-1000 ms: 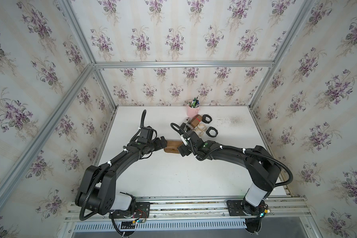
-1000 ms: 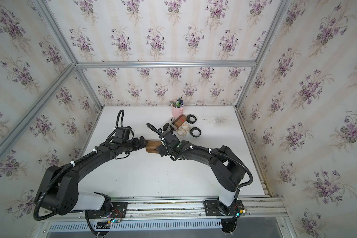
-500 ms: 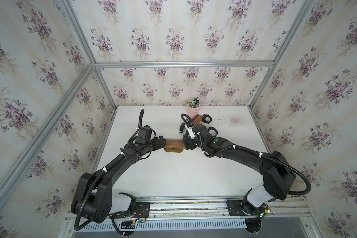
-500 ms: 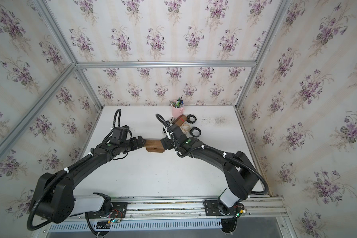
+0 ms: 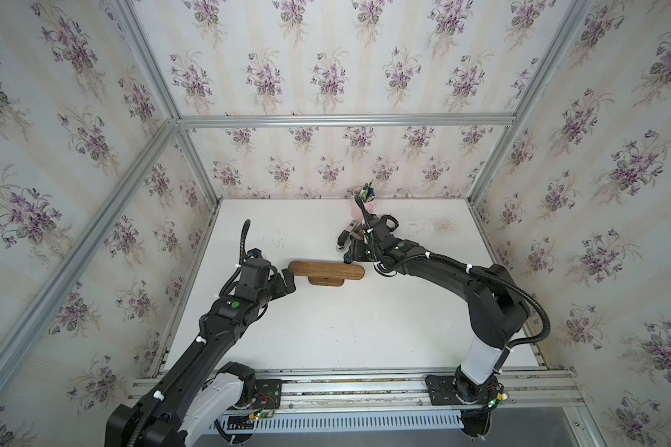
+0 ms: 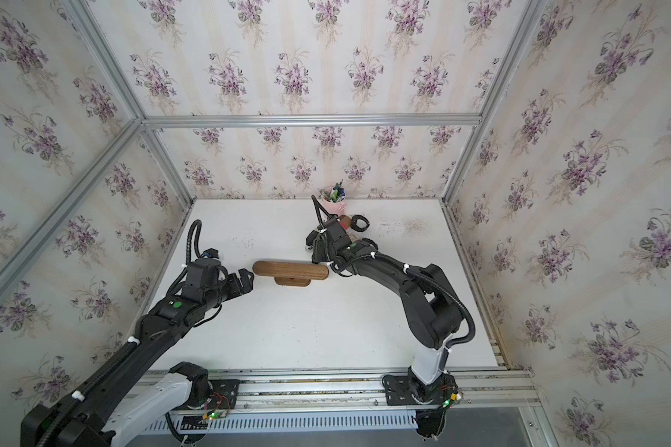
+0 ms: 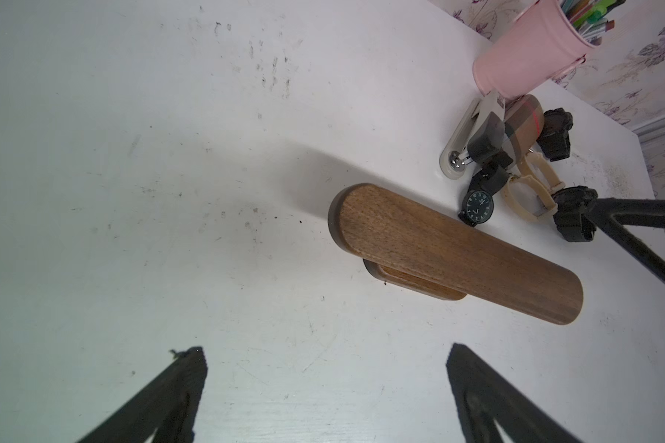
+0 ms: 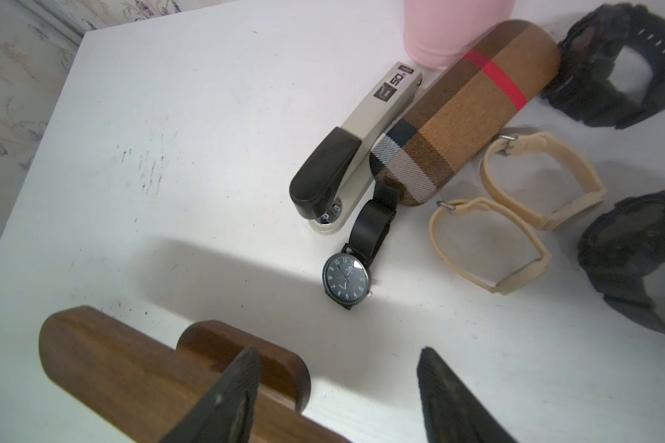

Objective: Place watch on stand
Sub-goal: Pick up the watch at the center of the board.

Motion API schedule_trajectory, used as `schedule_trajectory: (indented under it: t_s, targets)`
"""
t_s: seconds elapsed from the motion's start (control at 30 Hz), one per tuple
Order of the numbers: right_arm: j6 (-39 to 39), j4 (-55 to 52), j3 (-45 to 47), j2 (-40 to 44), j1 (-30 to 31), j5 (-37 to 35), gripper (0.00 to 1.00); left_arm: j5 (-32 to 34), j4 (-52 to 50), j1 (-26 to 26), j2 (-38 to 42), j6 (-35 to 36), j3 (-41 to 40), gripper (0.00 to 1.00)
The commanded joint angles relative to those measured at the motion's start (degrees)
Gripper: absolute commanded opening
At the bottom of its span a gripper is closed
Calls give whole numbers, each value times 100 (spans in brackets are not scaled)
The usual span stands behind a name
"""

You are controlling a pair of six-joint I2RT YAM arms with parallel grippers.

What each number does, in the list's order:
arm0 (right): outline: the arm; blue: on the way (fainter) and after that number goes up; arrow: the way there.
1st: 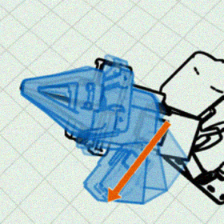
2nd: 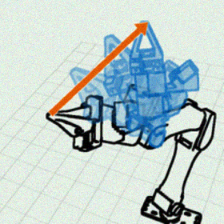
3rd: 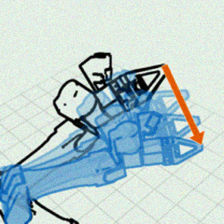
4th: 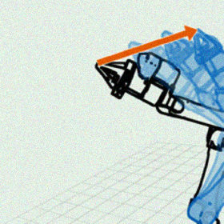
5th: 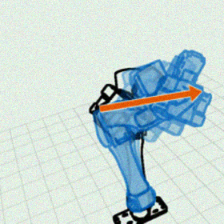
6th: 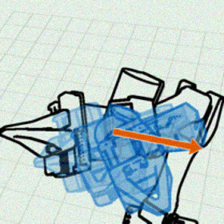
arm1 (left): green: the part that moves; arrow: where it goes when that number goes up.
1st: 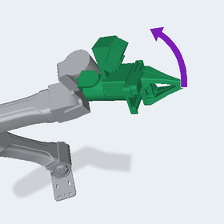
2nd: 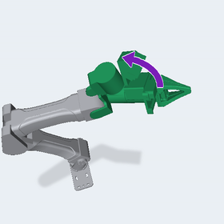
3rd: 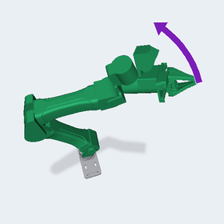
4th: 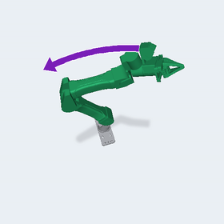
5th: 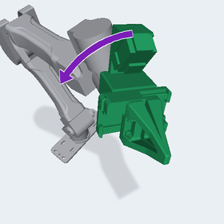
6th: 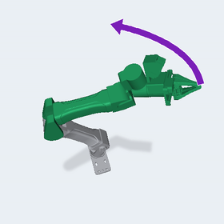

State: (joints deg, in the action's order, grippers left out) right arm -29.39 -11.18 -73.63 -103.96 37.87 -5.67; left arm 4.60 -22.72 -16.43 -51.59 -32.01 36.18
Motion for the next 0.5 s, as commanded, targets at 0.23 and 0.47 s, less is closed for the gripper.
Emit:
schedule_trajectory:
  t_s: [0.23,0.47]
  targets:
    - [-917,-658,-1170,-1199,-59,-354,66,289,-288,8,510,90,-247,100]
    - [-1069,-878,-1687,-1758,-132,-485,64,238,-242,8,528,57,-384,99]
